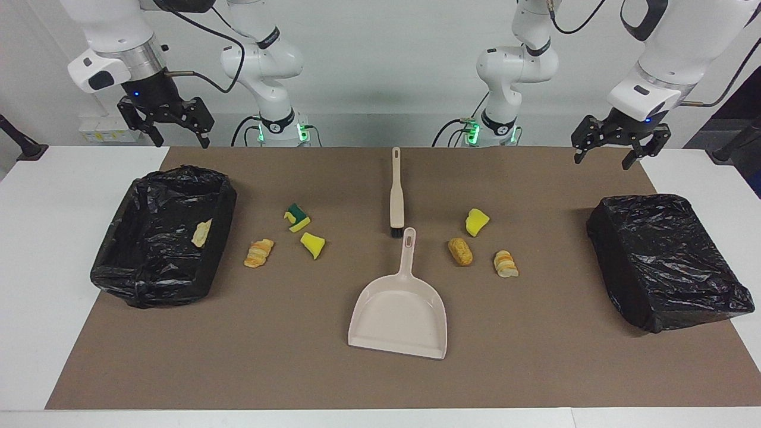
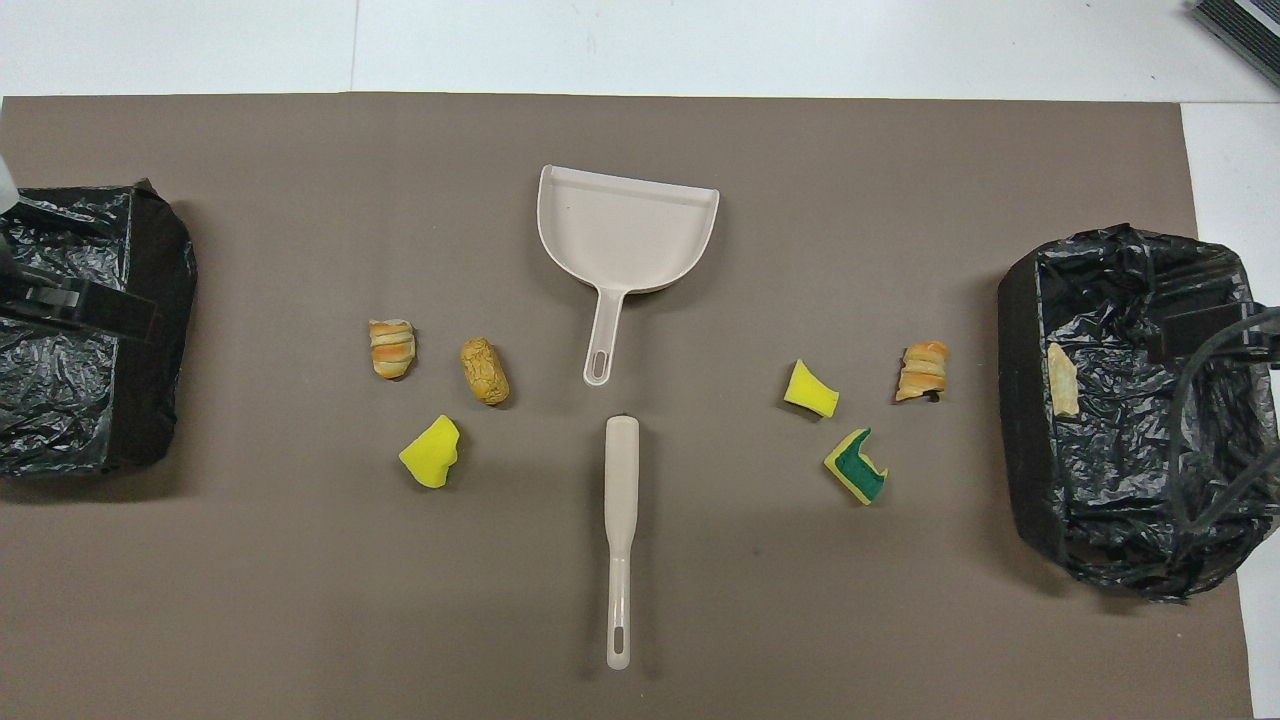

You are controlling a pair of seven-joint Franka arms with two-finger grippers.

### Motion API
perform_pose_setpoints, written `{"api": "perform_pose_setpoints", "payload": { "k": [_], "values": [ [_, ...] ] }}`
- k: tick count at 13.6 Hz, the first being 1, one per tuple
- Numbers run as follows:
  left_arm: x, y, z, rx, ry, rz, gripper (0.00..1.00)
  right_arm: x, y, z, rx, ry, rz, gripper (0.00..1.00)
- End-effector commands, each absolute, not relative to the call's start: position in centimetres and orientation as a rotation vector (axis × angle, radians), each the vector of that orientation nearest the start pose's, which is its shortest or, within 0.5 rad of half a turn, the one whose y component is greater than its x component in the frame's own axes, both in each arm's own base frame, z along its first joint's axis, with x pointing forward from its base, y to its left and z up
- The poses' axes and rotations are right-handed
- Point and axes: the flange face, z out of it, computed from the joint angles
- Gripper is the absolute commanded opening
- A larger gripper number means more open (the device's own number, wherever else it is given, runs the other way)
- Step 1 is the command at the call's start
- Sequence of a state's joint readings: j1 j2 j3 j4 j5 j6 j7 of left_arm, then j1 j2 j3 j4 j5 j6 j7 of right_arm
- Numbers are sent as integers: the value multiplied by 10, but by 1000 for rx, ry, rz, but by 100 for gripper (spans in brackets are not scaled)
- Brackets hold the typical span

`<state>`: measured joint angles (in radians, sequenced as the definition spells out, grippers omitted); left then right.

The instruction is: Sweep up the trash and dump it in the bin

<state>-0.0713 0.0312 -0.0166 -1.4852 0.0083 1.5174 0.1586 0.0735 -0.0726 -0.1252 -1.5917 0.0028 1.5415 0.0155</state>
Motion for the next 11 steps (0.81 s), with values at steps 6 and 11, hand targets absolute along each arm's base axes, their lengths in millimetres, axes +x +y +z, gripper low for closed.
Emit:
{"api": "perform_pose_setpoints", "payload": {
  "k": [6, 11],
  "values": [
    [557, -49, 647, -3124, 386, -22, 100, 525, -25, 653, -3181, 46, 19, 100],
    [546, -78, 642, -3119, 433, -38, 100, 540, 33, 641, -3141, 125, -63, 100]
  ]
}}
